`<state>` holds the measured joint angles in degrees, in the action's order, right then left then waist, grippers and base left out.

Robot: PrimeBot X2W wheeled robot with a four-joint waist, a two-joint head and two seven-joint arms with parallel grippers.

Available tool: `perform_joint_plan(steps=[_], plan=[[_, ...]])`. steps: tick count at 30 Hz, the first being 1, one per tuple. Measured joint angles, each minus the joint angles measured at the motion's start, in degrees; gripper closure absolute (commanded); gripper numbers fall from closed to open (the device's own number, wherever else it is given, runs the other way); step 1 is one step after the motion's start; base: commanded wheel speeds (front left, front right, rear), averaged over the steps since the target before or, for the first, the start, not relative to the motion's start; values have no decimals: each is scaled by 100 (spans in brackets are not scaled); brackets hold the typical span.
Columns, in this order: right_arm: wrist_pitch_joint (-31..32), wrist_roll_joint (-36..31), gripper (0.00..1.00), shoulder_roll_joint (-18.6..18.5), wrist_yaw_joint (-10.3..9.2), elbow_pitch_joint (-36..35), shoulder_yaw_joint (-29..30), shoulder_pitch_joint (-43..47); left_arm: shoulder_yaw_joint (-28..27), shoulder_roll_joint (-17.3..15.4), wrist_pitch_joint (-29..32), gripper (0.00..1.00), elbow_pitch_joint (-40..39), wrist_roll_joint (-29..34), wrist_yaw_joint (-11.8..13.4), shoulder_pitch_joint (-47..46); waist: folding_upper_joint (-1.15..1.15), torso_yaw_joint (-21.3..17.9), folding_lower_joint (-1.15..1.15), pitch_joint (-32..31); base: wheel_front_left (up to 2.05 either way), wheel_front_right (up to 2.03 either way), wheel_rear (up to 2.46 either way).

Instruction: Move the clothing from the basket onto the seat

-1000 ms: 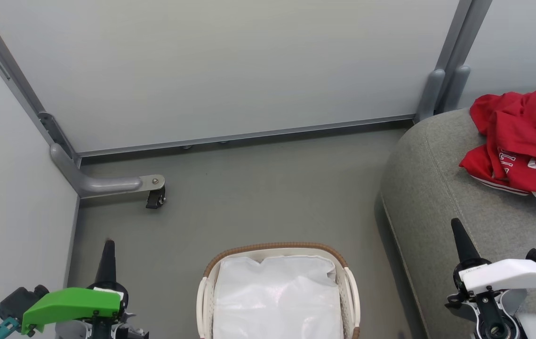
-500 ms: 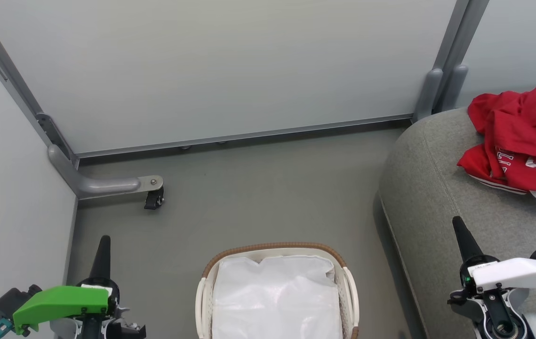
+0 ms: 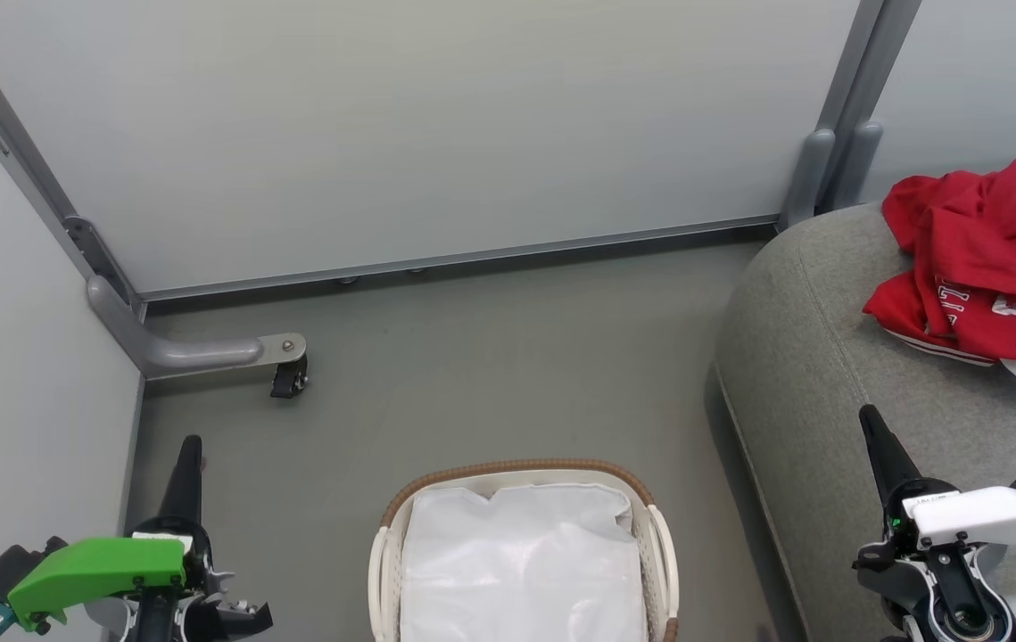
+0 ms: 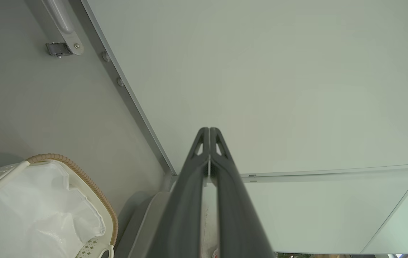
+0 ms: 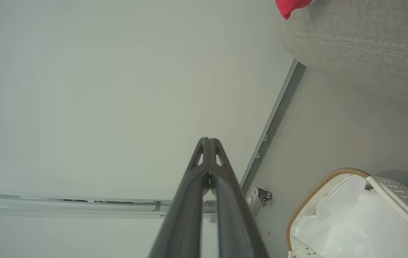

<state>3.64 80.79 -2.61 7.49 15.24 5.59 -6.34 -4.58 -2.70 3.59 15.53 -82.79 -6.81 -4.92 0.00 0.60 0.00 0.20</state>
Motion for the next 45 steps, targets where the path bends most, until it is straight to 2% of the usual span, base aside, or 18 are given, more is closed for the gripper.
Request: perform_joint_plan(steps=[28, 45], plan=[[297, 1154, 100, -9, -1, -112, 92, 0, -196, -1, 291, 100, -142, -948, -56, -93, 0, -60, 0, -2, 0, 0, 0], [297, 1154, 100, -9, -1, -114, 93, 0, -198, -1, 292, 100, -148, -948, -57, -101, 0, -60, 0, -2, 0, 0, 0]])
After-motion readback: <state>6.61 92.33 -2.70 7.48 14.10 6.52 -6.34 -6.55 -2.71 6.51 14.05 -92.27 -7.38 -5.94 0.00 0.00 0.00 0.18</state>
